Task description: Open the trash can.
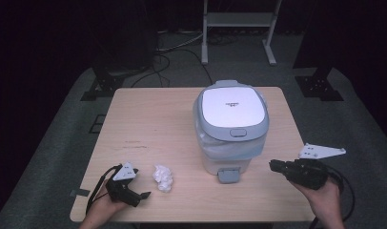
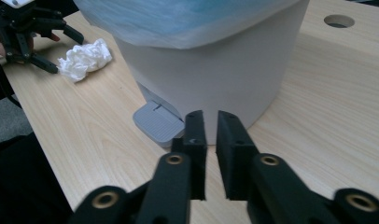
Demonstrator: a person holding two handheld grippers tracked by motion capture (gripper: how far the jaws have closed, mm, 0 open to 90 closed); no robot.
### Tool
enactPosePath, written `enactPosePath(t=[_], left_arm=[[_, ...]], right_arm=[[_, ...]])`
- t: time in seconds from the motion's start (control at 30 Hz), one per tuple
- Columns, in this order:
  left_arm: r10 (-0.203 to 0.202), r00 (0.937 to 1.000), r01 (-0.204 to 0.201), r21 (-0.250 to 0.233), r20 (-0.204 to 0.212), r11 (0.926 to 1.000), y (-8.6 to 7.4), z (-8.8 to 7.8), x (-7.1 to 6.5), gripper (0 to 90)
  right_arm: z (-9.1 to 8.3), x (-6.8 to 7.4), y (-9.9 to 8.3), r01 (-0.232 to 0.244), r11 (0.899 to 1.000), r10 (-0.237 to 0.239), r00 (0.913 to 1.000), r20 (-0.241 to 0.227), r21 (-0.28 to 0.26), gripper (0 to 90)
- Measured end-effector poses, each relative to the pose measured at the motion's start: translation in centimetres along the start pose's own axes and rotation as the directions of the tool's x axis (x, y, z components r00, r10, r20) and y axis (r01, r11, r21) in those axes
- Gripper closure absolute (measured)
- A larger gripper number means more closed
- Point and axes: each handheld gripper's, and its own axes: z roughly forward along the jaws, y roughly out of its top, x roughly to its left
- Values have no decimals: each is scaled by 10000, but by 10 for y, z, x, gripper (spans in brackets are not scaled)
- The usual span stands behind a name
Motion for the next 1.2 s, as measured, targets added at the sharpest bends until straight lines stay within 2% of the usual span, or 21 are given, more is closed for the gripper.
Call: enactPosePath(t=[0.07, 0.33, 0.63, 0.8, 0.93, 1.2], left_arm=[[1, 10000, -1, 1, 1, 10000, 0, 0, 0, 0], [2, 10000, -2, -7, -2, 10000, 0, 0, 0, 0], [3, 10000, -3, -5, -1, 10000, 0, 0, 0, 0], [-1, 10000, 1, -25, -6, 10000, 0, 0, 0, 0], [-4, 10000, 4, -27, -5, 10000, 0, 0, 0, 0], [-3, 10000, 3, -23, -6, 10000, 0, 0, 0, 0]], right_arm=[[-2, 2, 3, 78, 10000, -78, 10000, -43, -23, 898], [-12, 8, 15, 205, 9995, -209, 9996, -204, -224, 900], [-28, 14, 32, 421, 9964, -453, 9980, -438, -733, 900], [-38, 17, 44, 657, 9916, -721, 9959, -553, -1111, 900], [-42, 18, 51, 741, 9892, -821, 9949, -588, -1267, 900], [-46, 23, 70, 907, 9800, -1088, 9895, -954, -1769, 899]])
